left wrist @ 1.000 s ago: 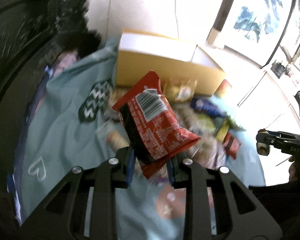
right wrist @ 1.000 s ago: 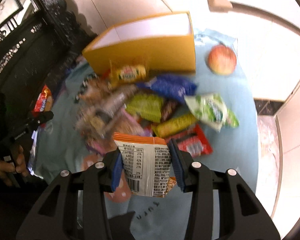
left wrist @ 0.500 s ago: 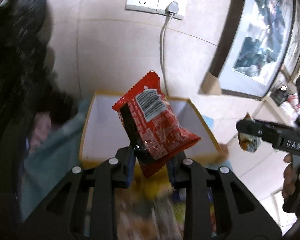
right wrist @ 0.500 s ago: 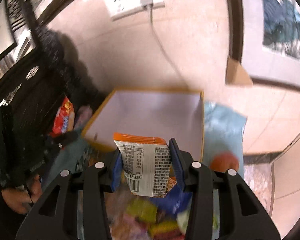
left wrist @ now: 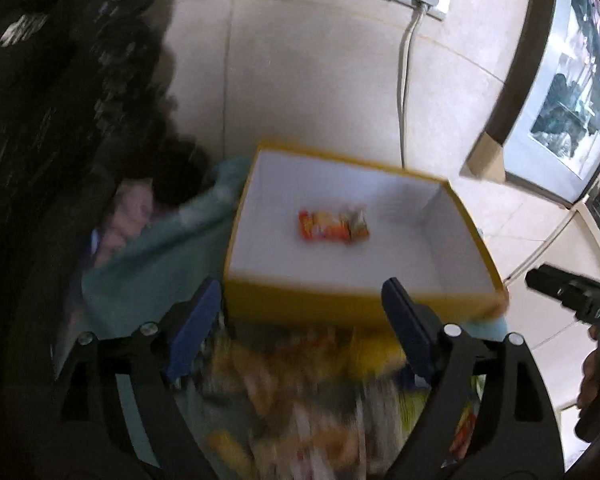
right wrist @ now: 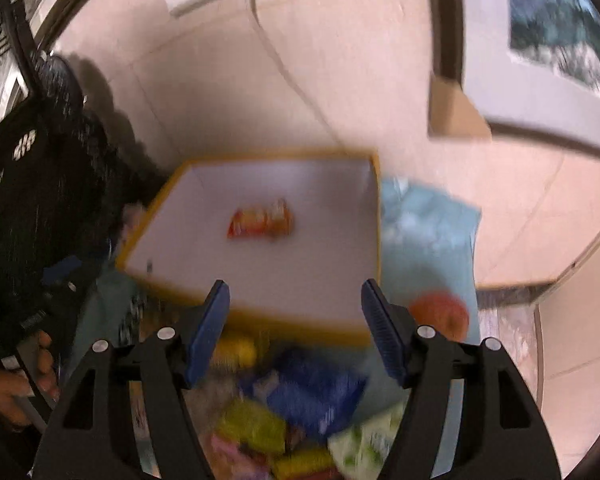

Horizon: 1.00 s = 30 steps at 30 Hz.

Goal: Organize snacks
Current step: 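Move both tools back to the snack pile, then grasp the white bun bag with the left tool while the right tool grasps a red packet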

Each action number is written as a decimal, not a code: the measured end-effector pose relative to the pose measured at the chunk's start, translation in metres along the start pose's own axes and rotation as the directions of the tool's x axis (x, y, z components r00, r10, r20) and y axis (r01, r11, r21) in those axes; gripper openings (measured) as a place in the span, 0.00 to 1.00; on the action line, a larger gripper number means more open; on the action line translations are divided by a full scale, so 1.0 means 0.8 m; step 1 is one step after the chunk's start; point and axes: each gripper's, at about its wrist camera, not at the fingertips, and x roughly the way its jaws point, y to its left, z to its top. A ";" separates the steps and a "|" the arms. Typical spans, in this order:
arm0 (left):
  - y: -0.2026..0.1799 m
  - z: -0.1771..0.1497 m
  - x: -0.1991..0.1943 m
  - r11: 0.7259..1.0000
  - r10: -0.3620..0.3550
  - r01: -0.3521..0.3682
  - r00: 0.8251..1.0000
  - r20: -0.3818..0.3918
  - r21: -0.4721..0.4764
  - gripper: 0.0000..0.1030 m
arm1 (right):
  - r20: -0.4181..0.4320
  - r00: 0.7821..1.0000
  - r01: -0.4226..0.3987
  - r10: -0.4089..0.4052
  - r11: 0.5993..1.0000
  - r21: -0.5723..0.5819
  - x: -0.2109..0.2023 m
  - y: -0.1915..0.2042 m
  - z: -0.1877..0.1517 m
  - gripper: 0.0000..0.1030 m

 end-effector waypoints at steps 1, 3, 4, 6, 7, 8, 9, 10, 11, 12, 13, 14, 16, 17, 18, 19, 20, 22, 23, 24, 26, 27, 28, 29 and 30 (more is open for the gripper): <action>0.004 -0.023 -0.007 1.000 0.004 -0.004 1.000 -0.015 -0.001 0.83 | -0.019 1.000 -0.003 0.003 1.000 0.003 -0.003 -0.002 -0.019 0.66; 0.007 -0.057 -0.014 1.000 0.009 -0.008 0.999 -0.050 0.018 0.83 | -0.050 0.999 -0.002 0.002 1.000 0.006 -0.011 -0.003 -0.060 0.66; 0.009 -0.080 -0.018 0.999 0.012 -0.009 0.997 -0.079 0.035 0.83 | -0.065 0.998 0.001 -0.001 1.000 0.003 -0.016 -0.004 -0.084 0.66; 0.012 -0.112 -0.024 0.998 0.016 -0.008 0.993 -0.118 0.062 0.83 | -0.091 0.996 0.010 -0.010 1.000 0.004 -0.019 -0.006 -0.117 0.67; 0.015 -0.133 -0.027 0.997 0.015 -0.004 0.990 -0.141 0.081 0.83 | -0.104 0.994 0.018 -0.017 1.000 0.005 -0.021 -0.007 -0.134 0.67; 0.019 -0.147 -0.029 0.995 0.017 -0.002 0.988 -0.155 0.096 0.83 | -0.124 0.992 0.032 -0.031 0.999 0.006 -0.020 -0.010 -0.157 0.67; 0.022 -0.160 -0.030 0.994 0.027 -0.009 0.986 -0.165 0.110 0.83 | -0.140 0.989 0.042 -0.041 0.999 0.005 -0.019 -0.013 -0.171 0.67; 0.028 -0.174 -0.030 0.993 0.038 -0.017 0.983 -0.178 0.119 0.83 | -0.154 0.986 0.056 -0.056 0.998 0.000 -0.017 -0.014 -0.185 0.67; 0.034 -0.185 -0.030 0.993 0.047 -0.024 0.980 -0.194 0.118 0.83 | -0.171 0.982 0.077 -0.077 0.997 -0.006 -0.013 -0.016 -0.200 0.67; 0.041 -0.196 -0.028 0.994 0.050 -0.028 0.976 -0.211 0.107 0.83 | -0.185 0.979 0.086 -0.085 0.996 -0.006 -0.009 -0.017 -0.209 0.67; 0.045 -0.201 -0.027 0.995 0.051 -0.029 0.975 -0.217 0.100 0.83 | -0.196 0.977 0.087 -0.086 0.996 -0.003 -0.006 -0.019 -0.218 0.67; 0.047 -0.205 -0.026 0.995 0.051 -0.029 0.974 -0.219 0.099 0.83 | -0.203 0.975 0.087 -0.085 0.996 0.000 -0.003 -0.019 -0.225 0.67; 0.047 -0.211 -0.021 0.993 0.064 -0.041 0.973 -0.223 0.108 0.83 | -0.204 0.974 0.096 -0.096 0.995 -0.012 0.002 -0.018 -0.229 0.67; 0.045 -0.210 -0.018 0.993 0.062 -0.039 0.973 -0.224 0.108 0.83 | -0.200 0.974 0.100 -0.103 0.995 -0.026 0.005 -0.016 -0.229 0.67; 0.043 -0.207 -0.014 0.994 0.057 -0.035 0.973 -0.225 0.105 0.83 | -0.199 0.974 0.104 -0.110 0.994 -0.038 0.007 -0.014 -0.228 0.67; 0.038 -0.204 -0.010 0.994 0.051 -0.028 0.973 -0.226 0.103 0.83 | -0.199 0.973 0.110 -0.119 0.993 -0.052 0.009 -0.013 -0.230 0.67; 0.034 -0.202 -0.006 0.994 0.044 -0.021 0.973 -0.227 0.105 0.84 | -0.199 0.971 0.118 -0.129 0.991 -0.063 0.014 -0.012 -0.229 0.67; 0.023 -0.197 0.003 0.993 0.042 -0.017 0.975 -0.220 0.115 0.85 | -0.200 0.970 0.125 -0.135 0.990 -0.063 0.019 -0.013 -0.227 0.67; 0.018 -0.193 0.008 0.993 0.037 -0.012 0.975 -0.219 0.117 0.85 | -0.199 0.970 0.130 -0.140 0.990 -0.062 0.022 -0.013 -0.225 0.67; 0.014 -0.190 0.012 0.993 0.029 -0.004 0.975 -0.218 0.114 0.85 | -0.197 0.970 0.133 -0.143 0.989 -0.064 0.023 -0.012 -0.223 0.67; 0.006 -0.183 0.025 0.995 0.014 0.008 0.975 -0.223 0.097 0.85 | -0.193 0.970 0.137 -0.149 0.988 -0.074 0.027 -0.010 -0.220 0.67; 0.004 -0.180 0.028 0.996 -0.007 0.026 0.974 -0.226 0.082 0.85 | -0.193 0.970 0.136 -0.149 0.988 -0.078 0.029 -0.009 -0.219 0.67; 0.002 -0.179 0.031 0.996 -0.017 0.036 0.974 -0.228 0.077 0.85 | -0.193 0.969 0.138 -0.152 0.987 -0.084 0.031 -0.009 -0.219 0.67; -0.001 -0.179 0.038 0.996 -0.012 0.033 0.972 -0.236 0.085 0.86 | -0.195 0.968 0.144 -0.160 0.985 -0.091 0.035 -0.009 -0.219 0.67; -0.003 -0.180 0.044 0.995 -0.001 0.025 0.969 -0.247 0.094 0.86 | -0.199 0.966 0.149 -0.165 0.985 -0.092 0.039 -0.011 -0.219 0.67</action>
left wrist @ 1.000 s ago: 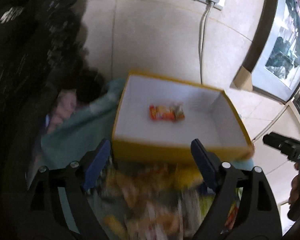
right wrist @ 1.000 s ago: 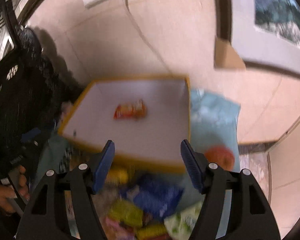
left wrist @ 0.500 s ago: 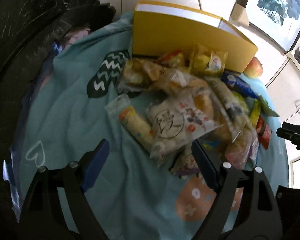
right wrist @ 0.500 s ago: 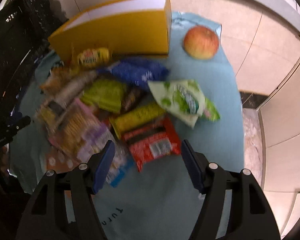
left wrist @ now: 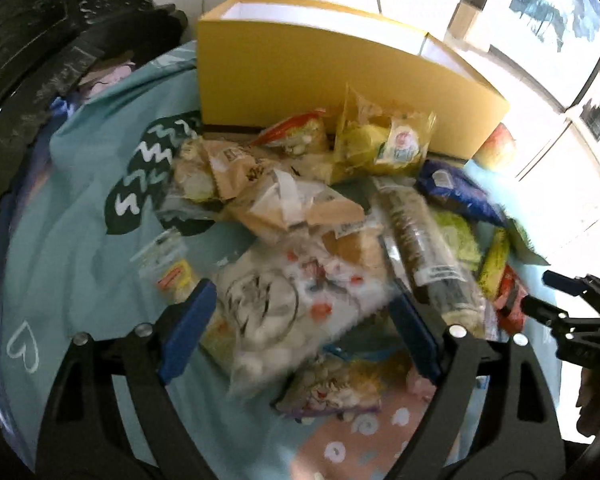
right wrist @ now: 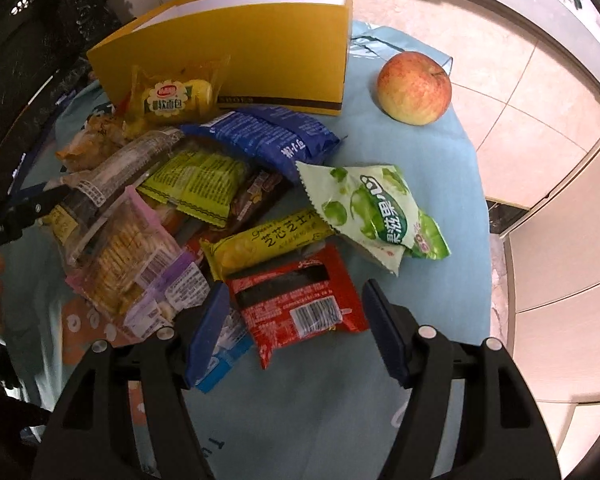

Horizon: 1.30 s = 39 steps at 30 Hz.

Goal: Organize snacks
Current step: 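Grasp the white bun bag with the left tool while the right tool grasps a red packet, then carry both bags over the yellow box and release them inside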

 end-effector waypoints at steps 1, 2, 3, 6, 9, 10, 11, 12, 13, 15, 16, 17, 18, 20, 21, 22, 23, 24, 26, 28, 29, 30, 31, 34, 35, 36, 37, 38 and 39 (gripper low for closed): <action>0.001 0.000 0.008 1.000 0.014 -0.014 1.000 -0.015 0.001 0.87 | -0.008 1.000 0.001 -0.001 1.000 0.007 0.006 -0.003 0.000 0.67; 0.003 0.000 0.015 1.000 0.021 -0.021 0.999 -0.028 -0.007 0.87 | -0.012 1.000 0.000 0.000 1.000 0.011 0.009 -0.005 0.000 0.67; 0.006 0.000 0.021 1.000 0.016 -0.017 0.999 -0.039 -0.021 0.88 | -0.022 1.000 0.001 -0.001 1.000 0.011 0.015 -0.005 0.000 0.67; 0.009 -0.002 0.027 0.999 -0.032 0.032 0.999 -0.031 -0.028 0.81 | -0.059 0.998 -0.011 0.010 1.000 -0.006 0.034 0.000 -0.003 0.72; 0.006 -0.004 0.023 0.997 -0.073 0.073 0.997 -0.025 -0.001 0.55 | -0.112 0.994 -0.014 0.009 0.999 -0.048 0.049 0.012 -0.012 0.68; 0.011 -0.004 0.022 0.997 -0.080 0.080 0.996 -0.034 -0.009 0.45 | -0.110 0.994 0.001 -0.010 0.997 -0.079 0.048 0.018 -0.014 0.66; 0.018 -0.005 0.021 0.995 -0.096 0.095 0.995 -0.038 -0.023 0.42 | -0.105 0.994 -0.015 0.008 0.997 -0.074 0.045 0.018 -0.013 0.54; 0.024 -0.007 0.018 0.994 -0.107 0.106 0.994 -0.033 -0.033 0.41 | -0.104 0.994 -0.037 0.032 0.998 -0.052 0.040 0.015 -0.012 0.50; 0.029 -0.009 0.014 0.993 -0.114 0.113 0.993 -0.028 -0.037 0.39 | -0.098 0.994 -0.047 0.044 0.998 -0.033 0.036 0.011 -0.011 0.49; 0.035 -0.014 0.004 0.990 -0.136 0.135 0.991 -0.014 -0.046 0.38 | -0.075 0.995 -0.059 0.058 0.998 -0.012 0.021 0.006 -0.009 0.49; 0.036 -0.016 -0.001 0.989 -0.142 0.142 0.990 -0.004 -0.048 0.38 | -0.069 0.995 -0.073 0.072 0.997 -0.002 0.014 0.005 -0.007 0.49; 0.036 -0.017 -0.010 0.988 -0.148 0.148 0.989 0.013 -0.047 0.38 | -0.063 0.995 -0.079 0.079 0.997 0.003 0.009 0.004 -0.007 0.49; 0.036 -0.019 -0.017 0.987 -0.152 0.153 0.988 0.022 -0.045 0.38 | -0.056 0.995 -0.085 0.085 0.996 0.006 0.002 0.003 -0.006 0.49; 0.031 -0.022 -0.034 0.987 -0.160 0.161 0.986 0.048 -0.024 0.38 | -0.037 0.994 -0.098 0.098 0.995 0.002 -0.011 0.004 -0.005 0.49; 0.029 -0.022 -0.042 0.986 -0.164 0.165 0.984 0.063 -0.010 0.38 | -0.030 0.994 -0.104 0.104 0.995 0.001 -0.016 0.003 -0.004 0.49; 0.028 -0.022 -0.050 0.985 -0.170 0.170 0.983 0.075 -0.001 0.38 | -0.024 0.994 -0.110 0.110 0.994 0.002 -0.021 0.004 -0.004 0.49; 0.028 -0.021 -0.057 0.984 -0.177 0.177 0.981 0.085 -0.001 0.38 | -0.013 0.993 -0.116 0.116 0.993 0.003 -0.028 0.004 -0.005 0.49; 0.029 -0.021 -0.063 0.983 -0.184 0.185 0.979 0.092 -0.001 0.38 | -0.006 0.993 -0.121 0.121 0.993 0.002 -0.032 0.005 -0.005 0.49; 0.027 -0.021 -0.075 0.982 -0.188 0.189 0.976 0.112 0.002 0.38 | 0.006 0.991 -0.130 0.130 0.991 0.005 -0.039 0.009 -0.006 0.49; 0.029 -0.020 -0.083 0.981 -0.194 0.196 0.973 0.124 0.001 0.38 | 0.015 0.990 -0.141 0.141 0.990 0.011 -0.045 0.009 -0.009 0.49; 0.030 -0.021 -0.088 0.980 -0.198 0.200 0.972 0.128 0.000 0.38 | 0.021 0.989 -0.147 0.147 0.989 0.014 -0.049 0.008 -0.009 0.49; 0.028 -0.020 -0.090 0.980 -0.199 0.201 0.971 0.132 0.001 0.38 | 0.027 0.988 -0.151 0.151 0.988 0.014 -0.052 0.008 -0.010 0.49; 0.027 -0.020 -0.094 0.980 -0.200 0.201 0.970 0.138 0.004 0.38 | 0.033 0.988 -0.154 0.154 0.988 0.014 -0.057 0.012 -0.011 0.49; 0.027 -0.021 -0.105 0.978 -0.209 0.210 0.966 0.151 0.006 0.38 | 0.059 0.985 -0.165 0.164 0.986 0.014 -0.072 0.012 -0.009 0.49; 0.026 -0.020 -0.109 0.977 -0.213 0.215 0.964 0.157 0.006 0.38 | 0.070 0.983 -0.173 0.172 0.985 0.013 -0.078 0.012 -0.007 0.49; 0.026 -0.019 -0.114 0.976 -0.217 0.219 0.962 0.165 0.007 0.38 | 0.082 0.981 -0.178 0.176 0.984 0.012 -0.085 0.013 -0.005 0.49; 0.026 -0.018 -0.118 0.975 -0.220 0.222 0.960 0.172 0.008 0.38 | 0.095 0.979 -0.183 0.181 0.983 0.011 -0.092 0.013 -0.003 0.49; 0.026 -0.017 -0.122 0.975 -0.222 0.224 0.958 0.180 0.008 0.38 | 0.103 0.978 -0.186 0.184 0.983 0.011 -0.096 0.013 -0.002 0.49; 0.025 -0.015 -0.127 0.974 -0.225 0.227 0.956 0.187 0.008 0.38 | 0.119 0.974 -0.194 0.191 0.981 0.013 -0.105 0.013 0.002 0.49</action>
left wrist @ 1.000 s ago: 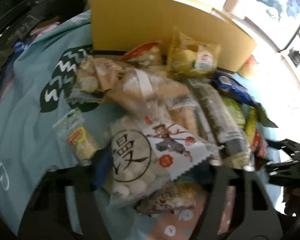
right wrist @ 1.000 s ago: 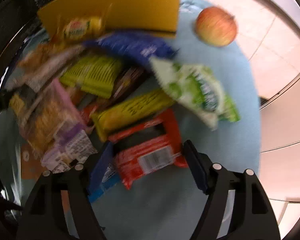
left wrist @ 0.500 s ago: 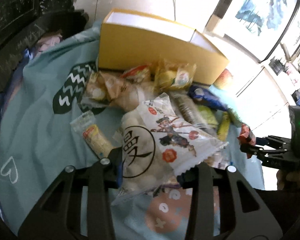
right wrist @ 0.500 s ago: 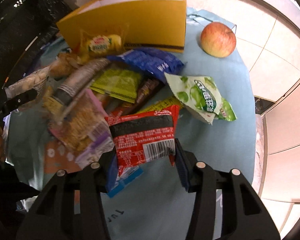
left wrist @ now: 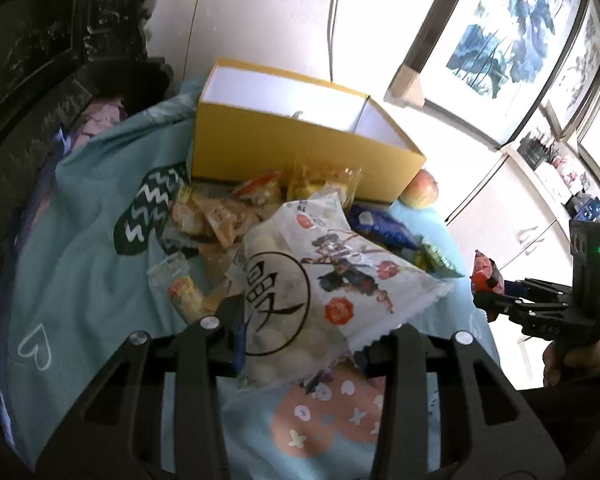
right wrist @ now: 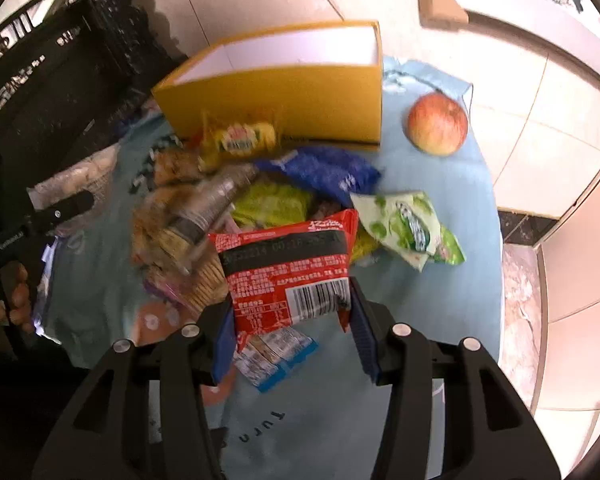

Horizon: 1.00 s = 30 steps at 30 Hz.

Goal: Organize snacks
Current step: 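Carry both bags over the yellow box and release them inside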

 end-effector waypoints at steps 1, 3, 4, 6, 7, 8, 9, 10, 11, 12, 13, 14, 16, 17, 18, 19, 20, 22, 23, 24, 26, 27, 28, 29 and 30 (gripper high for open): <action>-0.002 0.004 -0.005 1.000 -0.003 0.003 1.000 0.012 0.000 0.38 | 0.008 1.000 -0.005 0.005 1.000 0.001 -0.004 0.001 0.002 0.49; -0.006 0.015 -0.012 1.000 -0.003 0.003 1.000 0.030 0.005 0.38 | 0.038 0.999 -0.021 0.021 1.000 0.002 -0.016 0.005 0.015 0.49; -0.008 0.019 -0.014 1.000 -0.002 0.002 0.999 0.036 0.004 0.38 | 0.051 0.998 -0.026 0.026 1.000 0.000 -0.021 0.007 0.021 0.49; -0.012 0.031 -0.017 1.000 -0.005 0.005 0.999 0.054 -0.001 0.38 | 0.076 0.996 -0.038 0.038 0.999 -0.005 -0.028 0.010 0.035 0.49; -0.015 0.041 -0.017 1.000 -0.002 0.002 0.998 0.065 0.002 0.39 | 0.083 0.996 -0.041 0.041 0.999 -0.007 -0.029 0.012 0.043 0.49; -0.018 0.048 -0.016 1.000 0.001 -0.001 0.997 0.074 0.003 0.39 | 0.097 0.994 -0.042 0.043 0.999 -0.015 -0.033 0.014 0.054 0.49; -0.020 0.057 -0.015 1.000 0.001 -0.001 0.997 0.082 0.001 0.39 | 0.109 0.993 -0.042 0.045 0.999 -0.022 -0.035 0.016 0.063 0.49; -0.023 0.068 -0.012 1.000 -0.001 0.001 0.996 0.089 -0.005 0.39 | 0.120 0.992 -0.042 0.045 0.999 -0.030 -0.036 0.018 0.073 0.49; -0.026 0.078 -0.009 1.000 -0.001 0.002 0.996 0.094 -0.008 0.39 | 0.132 0.990 -0.041 0.045 0.998 -0.038 -0.038 0.020 0.086 0.49; -0.030 0.090 -0.005 1.000 0.000 0.000 0.995 0.103 -0.007 0.39 | 0.147 0.988 -0.040 0.046 0.998 -0.042 -0.040 0.021 0.100 0.49; -0.035 0.105 0.000 1.000 0.002 -0.001 0.994 0.113 -0.003 0.39 | 0.155 0.987 -0.040 0.046 0.998 -0.044 -0.040 0.022 0.110 0.49; -0.038 0.117 0.004 1.000 0.001 -0.001 0.993 0.121 0.000 0.39 | 0.166 0.985 -0.036 0.043 0.998 -0.049 -0.040 0.021 0.126 0.49; -0.047 0.150 0.013 1.000 -0.001 0.000 0.989 0.146 0.004 0.39 | 0.189 0.981 -0.029 0.039 0.998 -0.054 -0.042 0.018 0.156 0.49; -0.051 0.168 0.018 1.000 0.000 -0.002 0.988 0.156 0.008 0.39 | 0.201 0.979 -0.021 0.032 0.998 -0.057 -0.042 0.017 0.177 0.49; -0.054 0.182 0.022 1.000 0.002 -0.003 0.987 0.161 0.008 0.39 | 0.214 0.977 -0.012 0.024 0.998 -0.059 -0.041 0.015 0.195 0.49; -0.058 0.205 0.029 1.000 -0.002 0.001 0.986 0.168 0.007 0.39 | 0.228 0.974 -0.003 0.017 0.998 -0.063 -0.039 0.013 0.217 0.49; -0.061 0.221 0.035 1.000 -0.004 0.002 0.985 0.171 0.012 0.39 | 0.240 0.971 0.009 0.006 0.998 -0.063 -0.038 0.011 0.236 0.49; -0.071 0.262 0.051 0.999 0.027 -0.035 0.982 0.188 0.042 0.40 | 0.264 0.964 0.027 -0.011 0.998 -0.058 -0.032 0.009 0.271 0.50; -0.073 0.281 0.061 0.996 0.055 -0.067 0.979 0.195 0.054 0.43 | 0.261 0.965 0.034 -0.018 0.998 -0.054 -0.024 0.007 0.297 0.53; -0.073 0.293 0.069 0.994 0.077 -0.089 0.978 0.193 0.056 0.49 | 0.242 0.970 0.032 -0.018 0.998 -0.052 -0.013 0.005 0.316 0.66; -0.066 0.314 0.094 0.989 0.135 -0.142 0.980 0.148 0.037 0.83 | 0.212 0.973 0.103 -0.088 0.993 -0.061 0.009 0.004 0.337 0.79; -0.060 0.318 0.101 0.984 0.170 -0.174 0.975 0.141 0.020 0.83 | 0.198 0.972 0.140 -0.123 0.987 -0.074 0.018 0.004 0.341 0.80; -0.053 0.318 0.108 0.983 0.178 -0.181 0.977 0.121 0.010 0.83 | 0.191 0.973 0.147 -0.129 0.986 -0.082 0.024 0.005 0.339 0.80; -0.047 0.315 0.111 0.983 0.180 -0.181 0.978 0.101 0.003 0.83 | 0.186 0.974 0.147 -0.129 0.985 -0.087 0.027 0.003 0.333 0.80; -0.041 0.308 0.112 0.984 0.180 -0.180 0.979 0.093 -0.004 0.83 | 0.193 0.974 0.136 -0.118 0.987 -0.082 0.029 0.001 0.326 0.80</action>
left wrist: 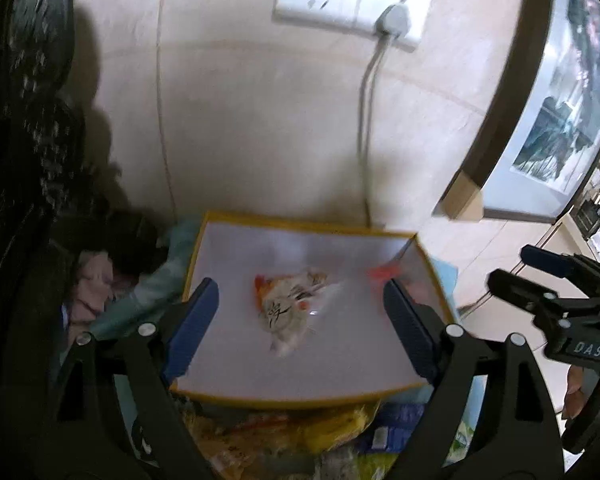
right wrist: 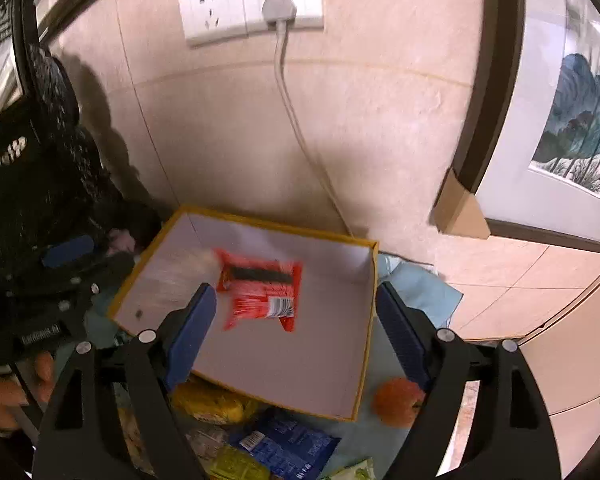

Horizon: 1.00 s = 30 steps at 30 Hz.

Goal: Organize snacks
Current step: 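Carry both bags over the yellow box and release them inside, then grasp the clear puffed-rice bag with the left tool while the right tool grasps the green candy bag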

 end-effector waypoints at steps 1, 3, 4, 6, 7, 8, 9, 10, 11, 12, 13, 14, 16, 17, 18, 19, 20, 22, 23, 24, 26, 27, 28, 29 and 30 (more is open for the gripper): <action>0.007 -0.009 -0.001 1.000 0.001 -0.001 1.000 0.000 -0.003 0.84 | -0.002 1.000 -0.005 0.005 1.000 0.002 0.000 -0.002 -0.009 0.80; 0.020 -0.030 -0.004 1.000 0.020 -0.020 1.000 -0.009 -0.011 0.84 | -0.027 1.000 -0.007 0.007 1.000 0.004 0.005 -0.005 -0.031 0.80; 0.027 -0.046 -0.007 0.999 0.028 -0.028 0.999 -0.021 -0.024 0.84 | -0.037 0.999 -0.002 0.003 1.000 0.005 0.005 -0.008 -0.047 0.80; 0.040 -0.069 -0.012 0.997 0.036 -0.038 0.999 -0.035 -0.062 0.84 | -0.057 0.998 -0.002 0.003 1.000 0.008 0.003 -0.010 -0.069 0.80; 0.048 -0.087 -0.018 0.995 0.038 -0.042 0.998 -0.044 -0.089 0.84 | -0.067 0.998 0.002 -0.002 1.000 0.009 0.002 -0.010 -0.081 0.80; 0.052 -0.101 -0.022 0.994 0.038 -0.043 0.998 -0.049 -0.104 0.84 | -0.084 0.996 0.012 -0.011 1.000 0.008 -0.001 -0.012 -0.099 0.80; 0.056 -0.117 -0.026 0.993 0.041 -0.047 0.998 -0.057 -0.112 0.84 | -0.099 0.995 0.014 -0.013 1.000 0.012 -0.002 -0.013 -0.118 0.80; 0.059 -0.139 -0.031 0.992 0.047 -0.055 0.996 -0.072 -0.112 0.84 | -0.128 0.992 0.022 -0.019 1.000 0.021 -0.002 -0.018 -0.142 0.80; 0.061 -0.157 -0.035 0.992 0.050 -0.059 0.995 -0.084 -0.108 0.84 | -0.146 0.989 0.031 -0.027 0.999 0.024 0.000 -0.019 -0.156 0.80; 0.063 -0.175 -0.040 0.993 0.051 -0.061 0.994 -0.096 -0.103 0.84 | -0.167 0.985 0.043 -0.038 0.999 0.024 0.001 -0.023 -0.176 0.82; 0.065 -0.198 -0.044 0.994 0.054 -0.065 0.992 -0.116 -0.093 0.84 | -0.188 0.981 0.056 -0.052 0.998 0.015 0.003 -0.026 -0.196 0.84; 0.068 -0.218 -0.047 0.994 0.056 -0.068 0.989 -0.135 -0.085 0.84 | -0.204 0.976 0.072 -0.071 0.997 -0.002 0.007 -0.028 -0.214 0.90; 0.075 -0.259 -0.050 0.995 0.058 -0.072 0.981 -0.184 -0.068 0.84 | -0.236 0.968 0.078 -0.082 0.997 -0.024 0.011 -0.037 -0.248 0.91; 0.079 -0.275 -0.049 0.996 0.062 -0.075 0.976 -0.209 -0.057 0.84 | -0.243 0.967 0.070 -0.075 0.997 -0.028 0.011 -0.039 -0.260 0.91; 0.085 -0.295 -0.046 0.995 0.077 -0.090 0.967 -0.243 -0.040 0.84 | -0.251 0.966 0.062 -0.068 0.997 -0.035 0.013 -0.039 -0.269 0.92; 0.090 -0.308 -0.044 0.994 0.090 -0.102 0.960 -0.266 -0.031 0.84 | -0.261 0.963 0.059 -0.068 0.997 -0.046 0.016 -0.041 -0.275 0.93; 0.095 -0.317 -0.041 0.993 0.103 -0.115 0.954 -0.282 -0.027 0.84 | -0.274 0.959 0.063 -0.077 0.996 -0.058 0.022 -0.044 -0.282 0.94; 0.108 -0.333 -0.039 0.989 0.132 -0.148 0.945 -0.300 -0.030 0.84 | -0.286 0.955 0.070 -0.084 0.996 -0.058 0.028 -0.049 -0.291 0.95; 0.112 -0.336 -0.037 0.987 0.141 -0.159 0.941 -0.308 -0.035 0.84 | -0.292 0.953 0.069 -0.081 0.996 -0.049 0.032 -0.053 -0.291 0.95; 0.114 -0.339 -0.036 0.985 0.146 -0.166 0.939 -0.311 -0.038 0.84 | -0.295 0.951 0.076 -0.087 0.996 -0.049 0.035 -0.055 -0.291 0.95; 0.114 -0.341 -0.034 0.983 0.162 -0.179 0.939 -0.304 -0.029 0.84 | -0.306 0.947 0.083 -0.097 0.995 -0.058 0.045 -0.055 -0.290 0.95; 0.113 -0.340 -0.032 0.983 0.169 -0.183 0.939 -0.301 -0.021 0.84 | -0.308 0.946 0.088 -0.104 0.994 -0.066 0.049 -0.054 -0.290 0.95; 0.112 -0.340 -0.026 0.982 0.178 -0.190 0.936 -0.303 -0.009 0.84 | -0.315 0.941 0.099 -0.119 0.992 -0.079 0.056 -0.053 -0.290 0.95; 0.110 -0.341 -0.019 0.980 0.190 -0.199 0.932 -0.308 0.001 0.84 | -0.320 0.939 0.103 -0.124 0.991 -0.081 0.063 -0.055 -0.291 0.95; 0.109 -0.342 -0.013 0.979 0.197 -0.205 0.929 -0.314 0.007 0.84 | -0.330 0.936 0.104 -0.124 0.991 -0.078 0.070 -0.057 -0.292 0.95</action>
